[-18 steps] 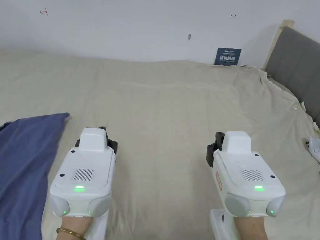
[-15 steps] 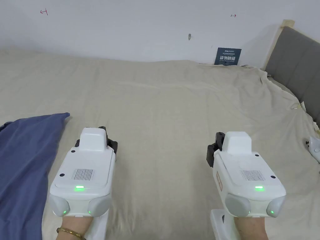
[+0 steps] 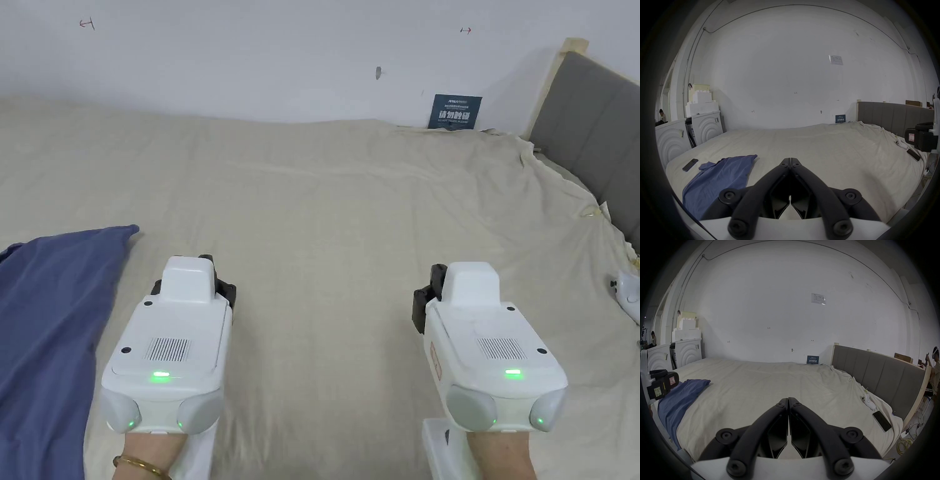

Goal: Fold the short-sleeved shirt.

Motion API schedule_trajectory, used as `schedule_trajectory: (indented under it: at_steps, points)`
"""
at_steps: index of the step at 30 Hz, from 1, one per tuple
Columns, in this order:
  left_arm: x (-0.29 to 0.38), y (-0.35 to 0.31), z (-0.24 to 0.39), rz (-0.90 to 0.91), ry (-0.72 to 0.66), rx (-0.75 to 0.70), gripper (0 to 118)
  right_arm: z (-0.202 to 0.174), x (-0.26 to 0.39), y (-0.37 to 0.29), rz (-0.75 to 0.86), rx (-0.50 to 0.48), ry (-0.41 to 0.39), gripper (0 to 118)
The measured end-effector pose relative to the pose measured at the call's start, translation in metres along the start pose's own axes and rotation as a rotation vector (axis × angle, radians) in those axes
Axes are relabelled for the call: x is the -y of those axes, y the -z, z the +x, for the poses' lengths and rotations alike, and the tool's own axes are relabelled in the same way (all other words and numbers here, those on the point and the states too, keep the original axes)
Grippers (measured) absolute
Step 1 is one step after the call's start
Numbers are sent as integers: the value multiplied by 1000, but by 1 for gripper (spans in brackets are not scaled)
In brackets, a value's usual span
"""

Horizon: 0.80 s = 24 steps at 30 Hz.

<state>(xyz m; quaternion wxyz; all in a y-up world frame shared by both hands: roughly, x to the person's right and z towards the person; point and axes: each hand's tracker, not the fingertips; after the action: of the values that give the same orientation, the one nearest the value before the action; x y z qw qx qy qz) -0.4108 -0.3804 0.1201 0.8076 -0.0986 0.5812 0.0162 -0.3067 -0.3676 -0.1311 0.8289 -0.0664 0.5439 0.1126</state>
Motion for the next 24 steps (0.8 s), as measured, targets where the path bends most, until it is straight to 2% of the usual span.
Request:
schedule_trajectory:
  at_steps: [2, 3, 4, 6, 8, 10, 11, 13, 15, 17, 19, 22, 24]
  points:
    - [-6, 3, 0, 13, 113, -17, 0, -3, -7, 6, 19, 18, -151, 0]
    - [-10, 5, 3, 37, 247, -43, 0, -8, -12, 8, 49, 47, -309, 0]
    - [-14, 8, 9, 76, 434, -69, 0, -18, -15, 11, 92, 75, -563, 0]
    - [-14, 12, 23, 197, 857, -86, 0, -33, -17, 13, 186, 60, -959, 0]
    - [-5, 14, 34, 325, 1292, -52, 0, -41, -15, 11, 279, -15, -1279, 0]
    - [7, 11, 38, 429, 1600, 32, 0, -48, -4, 10, 365, -36, -1577, 0]
    - [12, 8, 41, 460, 1661, 83, 0, -49, 0, 10, 375, -50, -1668, 0]
    - [18, 1, 45, 496, 1685, 162, 0, -48, 6, 8, 382, -109, -1730, 0]
    - [20, 2, 43, 484, 1661, 154, 0, -47, 6, 6, 365, -106, -1692, 0]
    - [10, 4, 44, 425, 1510, 147, 0, -48, -4, 5, 302, -104, -1534, 0]
    - [-24, 3, 39, 324, 1200, 100, 0, -41, -22, 4, 201, -108, -1211, 0]
    - [-65, 12, 18, 201, 608, -6, 0, -21, -53, 9, 92, -77, -612, 0]
    - [-80, 19, -7, 166, 258, -36, 0, -5, -60, 10, 100, -29, -331, 0]
